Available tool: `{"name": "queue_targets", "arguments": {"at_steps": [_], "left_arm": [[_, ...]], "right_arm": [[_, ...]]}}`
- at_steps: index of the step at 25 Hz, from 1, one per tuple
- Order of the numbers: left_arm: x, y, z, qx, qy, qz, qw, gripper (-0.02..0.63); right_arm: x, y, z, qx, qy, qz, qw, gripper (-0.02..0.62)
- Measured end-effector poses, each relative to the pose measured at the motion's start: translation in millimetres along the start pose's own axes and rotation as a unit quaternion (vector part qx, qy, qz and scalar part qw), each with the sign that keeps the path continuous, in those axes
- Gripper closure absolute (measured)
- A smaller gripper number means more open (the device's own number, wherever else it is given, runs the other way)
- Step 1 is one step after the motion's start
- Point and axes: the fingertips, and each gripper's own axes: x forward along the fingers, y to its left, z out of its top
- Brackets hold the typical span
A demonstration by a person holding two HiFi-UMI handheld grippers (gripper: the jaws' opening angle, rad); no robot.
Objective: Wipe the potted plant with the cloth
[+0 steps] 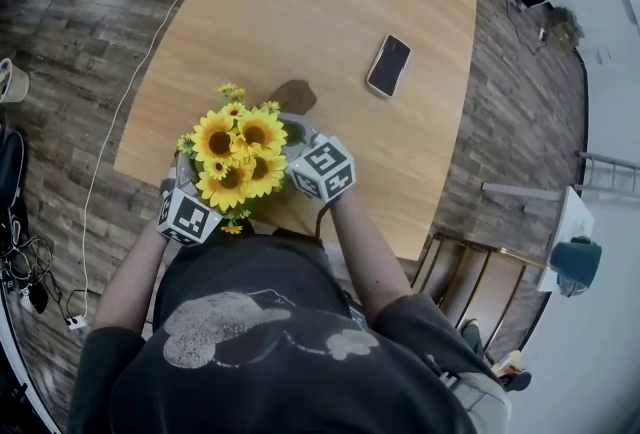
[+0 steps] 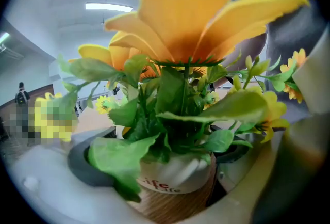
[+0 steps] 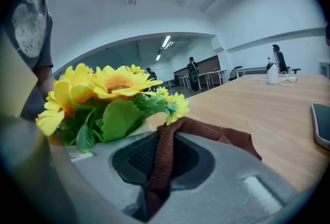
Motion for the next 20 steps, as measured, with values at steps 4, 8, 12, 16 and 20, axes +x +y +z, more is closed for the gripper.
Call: {"name": "queue_targets", "arguments": {"at_steps": [4, 8, 12, 16, 20], "left_arm": [[1, 0, 0, -0.002, -0.004, -0.002, 1.0000, -0.003], [1, 1, 0, -0.002, -0.008, -0.001, 1.0000, -0.005], [-1, 3, -2, -0.005, -0.009, -0.001, 0.9999, -0.003], [5, 2, -1, -0.008, -0.013, -0.003, 0.9999, -0.003], [11, 4, -2, -0.010, -0.014, -0.003, 0.9998, -0.005]], "right_arm": [[-9, 7, -5, 0.014, -0.003, -0.001, 1.000, 0.554], [-21, 17, -14, 0.025, -0.003, -0.008, 1.000, 0.554], [-33, 33, -23, 0.034, -0.002, -0.012, 0.999, 0.554], [-47, 43, -35, 0.036, 0.002, -0.021, 0.999, 0.552], [-58, 53, -42, 0.046, -0.004, -0.038, 0.998, 0.552]]}}
